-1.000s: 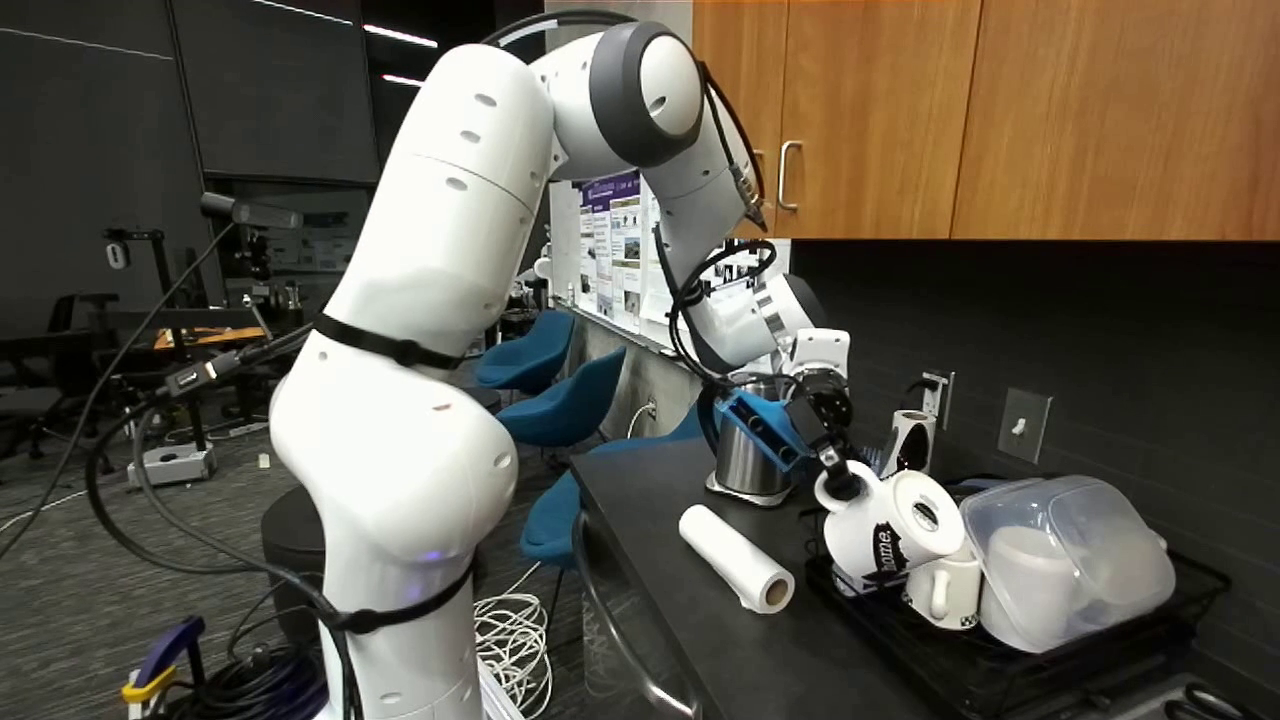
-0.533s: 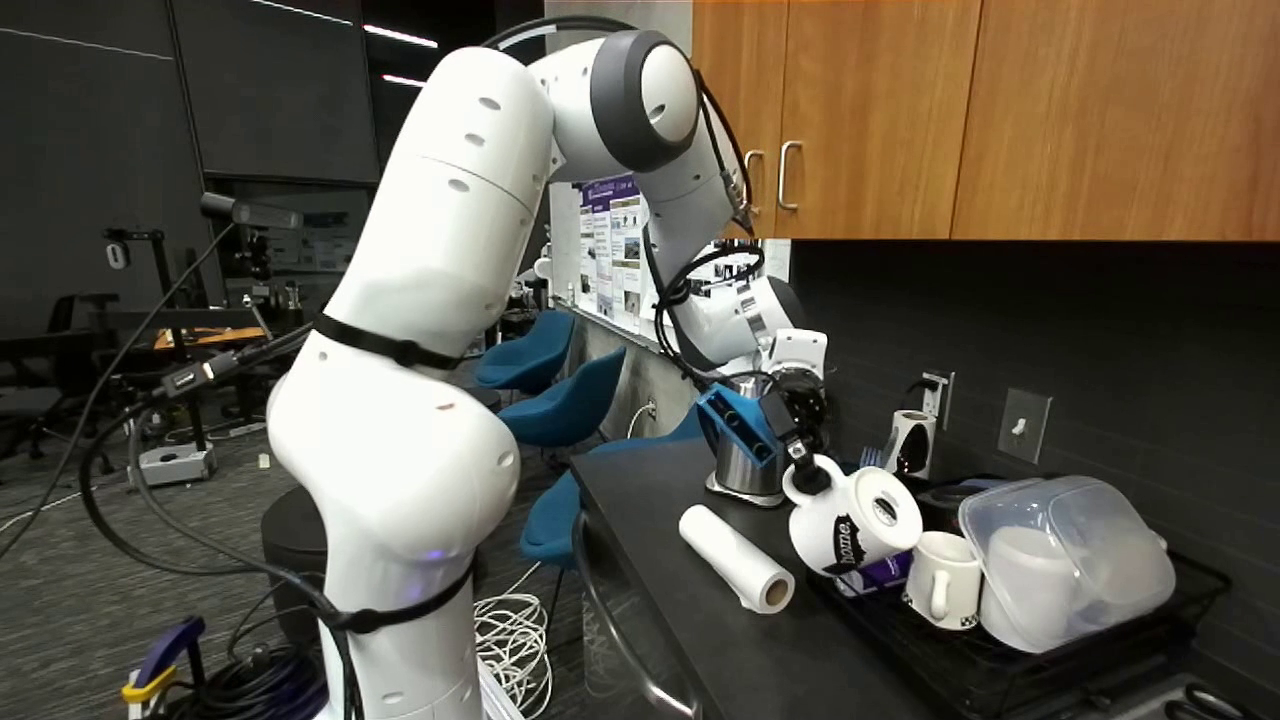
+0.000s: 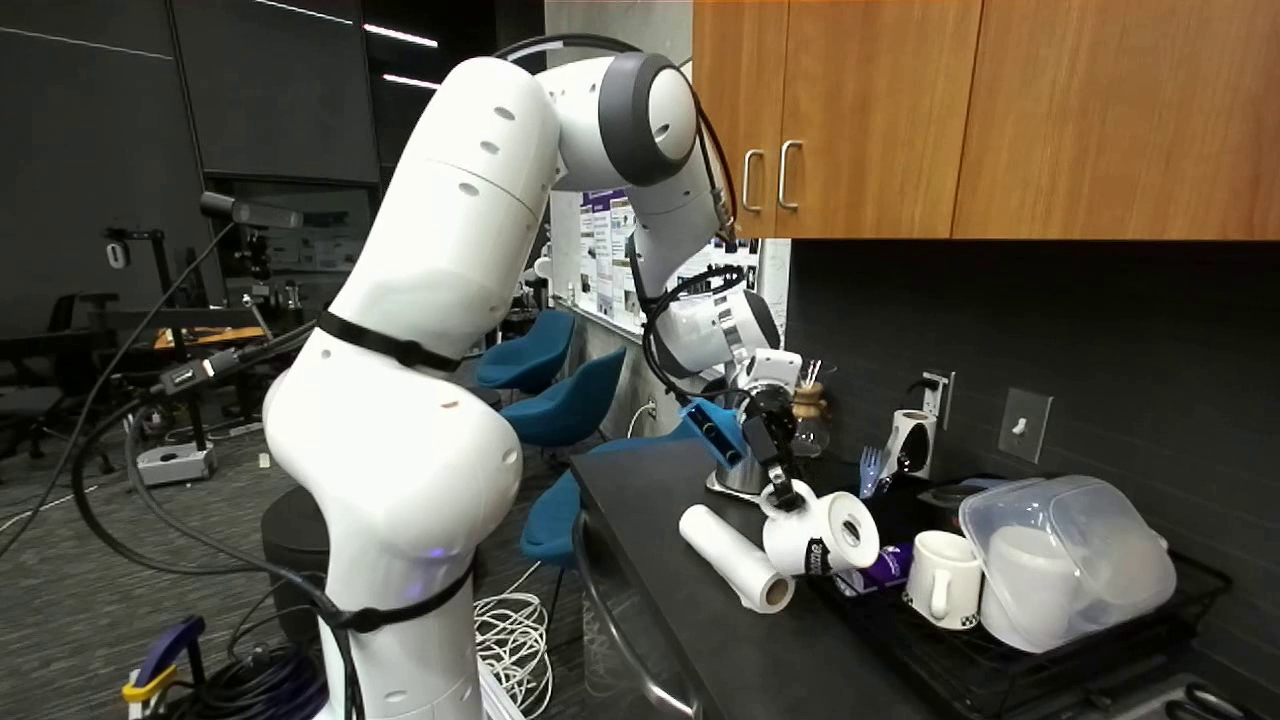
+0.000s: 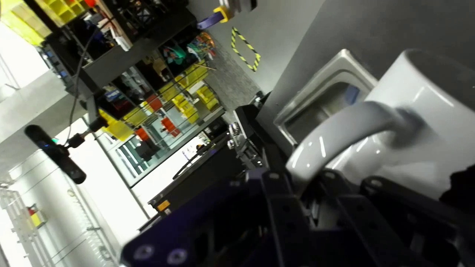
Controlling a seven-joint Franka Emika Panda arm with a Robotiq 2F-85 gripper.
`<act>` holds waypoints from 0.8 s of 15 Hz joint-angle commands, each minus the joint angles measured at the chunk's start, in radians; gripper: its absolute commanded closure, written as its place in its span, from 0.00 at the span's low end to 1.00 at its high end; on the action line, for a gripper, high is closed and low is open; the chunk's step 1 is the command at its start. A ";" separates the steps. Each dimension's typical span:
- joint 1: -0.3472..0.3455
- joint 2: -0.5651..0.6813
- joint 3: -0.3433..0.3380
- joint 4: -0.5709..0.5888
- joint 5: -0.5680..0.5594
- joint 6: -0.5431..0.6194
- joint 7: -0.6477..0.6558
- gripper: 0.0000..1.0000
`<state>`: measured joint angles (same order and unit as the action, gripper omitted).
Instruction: Take the mug cup off the dish rack
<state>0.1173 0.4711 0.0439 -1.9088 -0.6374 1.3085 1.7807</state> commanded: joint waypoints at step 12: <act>0.019 0.012 -0.027 -0.043 0.036 0.182 -0.033 0.96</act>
<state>0.1385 0.4958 0.0405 -1.9540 -0.5872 1.4468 1.7755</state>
